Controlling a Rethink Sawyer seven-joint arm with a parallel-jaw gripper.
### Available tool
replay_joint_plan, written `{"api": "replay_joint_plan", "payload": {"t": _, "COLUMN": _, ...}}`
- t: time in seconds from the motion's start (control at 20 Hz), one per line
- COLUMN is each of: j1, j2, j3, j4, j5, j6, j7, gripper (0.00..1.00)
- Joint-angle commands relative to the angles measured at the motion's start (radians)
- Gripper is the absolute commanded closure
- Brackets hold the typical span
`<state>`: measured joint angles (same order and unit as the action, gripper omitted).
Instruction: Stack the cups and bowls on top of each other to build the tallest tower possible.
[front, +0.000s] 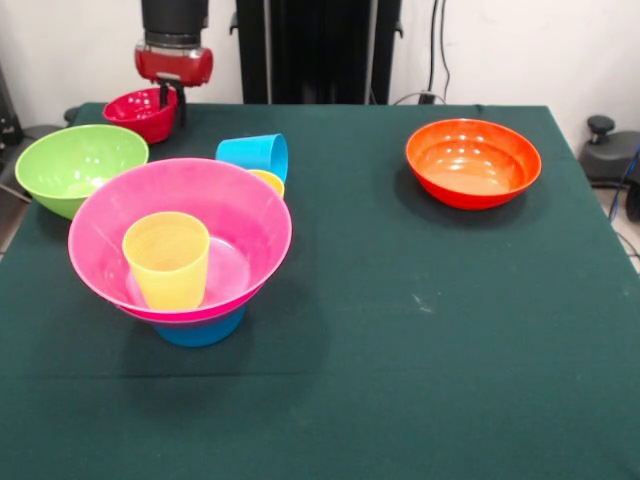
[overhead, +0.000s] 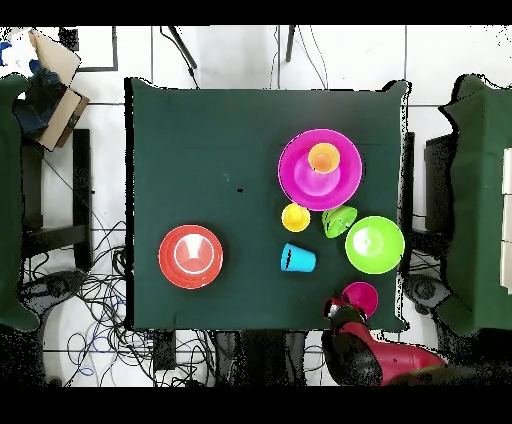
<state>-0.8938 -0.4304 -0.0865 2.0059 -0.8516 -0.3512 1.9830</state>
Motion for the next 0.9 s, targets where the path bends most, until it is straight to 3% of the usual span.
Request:
{"api": "replay_joint_plan", "payload": {"t": 0.05, "j1": -0.054, "j2": -0.264, "j3": 0.294, "j4": 0.130, "j5": 0.098, "j6": 0.358, "j7": 0.052, "gripper": 1.00}}
{"api": "replay_joint_plan", "payload": {"t": 0.2, "j1": 0.000, "j2": -0.463, "j3": 0.308, "j4": 0.219, "j5": 0.271, "j6": 0.529, "j7": 0.023, "gripper": 1.00}}
{"api": "replay_joint_plan", "payload": {"t": 0.3, "j1": 0.037, "j2": -0.516, "j3": 0.295, "j4": 0.219, "j5": 0.336, "j6": 0.599, "j7": 0.018, "gripper": 1.00}}
{"api": "replay_joint_plan", "payload": {"t": 0.6, "j1": 0.090, "j2": -0.562, "j3": 0.292, "j4": 0.165, "j5": 0.419, "j6": 0.700, "j7": 0.018, "gripper": 1.00}}
{"api": "replay_joint_plan", "payload": {"t": 0.9, "j1": 0.153, "j2": -0.561, "j3": 0.296, "j4": 0.132, "j5": 0.463, "j6": 0.690, "j7": 0.066, "gripper": 1.00}}
